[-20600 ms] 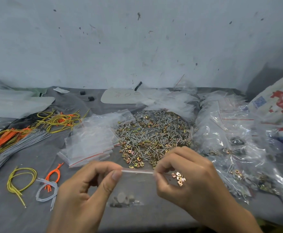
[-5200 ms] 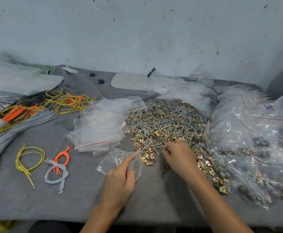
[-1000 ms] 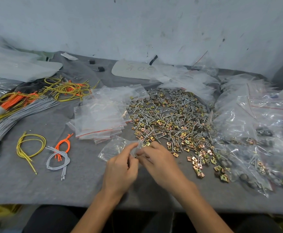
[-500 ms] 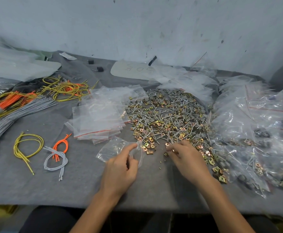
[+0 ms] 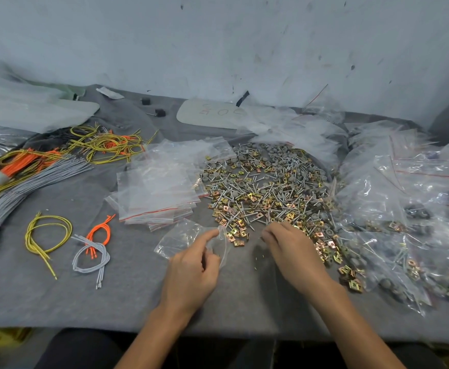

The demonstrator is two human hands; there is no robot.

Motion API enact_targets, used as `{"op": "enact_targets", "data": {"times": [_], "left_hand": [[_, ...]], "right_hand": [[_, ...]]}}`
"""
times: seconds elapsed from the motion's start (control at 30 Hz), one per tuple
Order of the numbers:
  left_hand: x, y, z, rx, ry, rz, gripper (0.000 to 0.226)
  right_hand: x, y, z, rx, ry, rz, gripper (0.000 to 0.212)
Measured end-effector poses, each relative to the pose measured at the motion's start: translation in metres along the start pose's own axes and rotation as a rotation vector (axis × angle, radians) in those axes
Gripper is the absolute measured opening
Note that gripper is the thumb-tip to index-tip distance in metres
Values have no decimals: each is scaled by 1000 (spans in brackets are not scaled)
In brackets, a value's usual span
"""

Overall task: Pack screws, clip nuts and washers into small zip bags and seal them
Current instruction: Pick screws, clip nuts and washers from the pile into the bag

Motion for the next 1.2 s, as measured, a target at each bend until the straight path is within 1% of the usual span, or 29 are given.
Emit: {"op": "enact_targets", "data": {"times": [0.07,0.1,0.2,0.27,0.4,0.43,0.5,0.57,0.6,0.67,0.73,0.83,0.93,1.07,1.13,1.2], "left_hand": [[1,-1,0,-5,6,-1,45],[1,-1,0,-8,8,1,45],[1,-2,1,-10,10,-1,45],[1,-1,1,-10,17,-8,45],[-1,0,1,1,26,9,46],[-1,1,1,2,24,14,46],[-1,1,1,-4,26,20,46],[0,0,1,-8,30,25,45],[0,0,1,-9,31,27,45],[0,0,0,-4,33,26,45],[1,0,0,5,27,24,46],[1,-1,1,-2,28,23,46],[1,-2,1,-6,30,25,46],[1,-2,1,-1,16,30,46],[2,-3,0,-3,14,26,47],[3,-3,0,-6,16,14,46]], "right_hand": [[0,-15,10,-41,55,-236,17],[2,-25,15,-73,59,-312,15],[14,-52,27,-198,67,-406,11],[22,-59,28,-238,95,-382,11],[33,-64,23,-243,143,-189,17],[35,-65,21,-252,139,-174,18],[33,-61,17,-264,141,-232,18],[25,-45,9,-200,172,-282,13],[20,-34,4,-137,179,-257,11],[10,-10,-8,1,144,-94,10],[4,7,-16,101,68,86,14],[5,16,-19,137,-2,195,22],[7,18,-20,112,28,254,22],[6,19,-19,80,70,206,22],[4,13,-13,51,132,76,16],[2,3,-3,-4,178,-135,9]]}}
Point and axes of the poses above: each hand's wrist, its own z-axis away from the middle knuckle, its own x-axis out of the palm, y = z × x, the point moved 1 cm from there along -z, towards the middle knuckle, and after that the axes turned 6 degrees about -y, right-handed, at the moved point
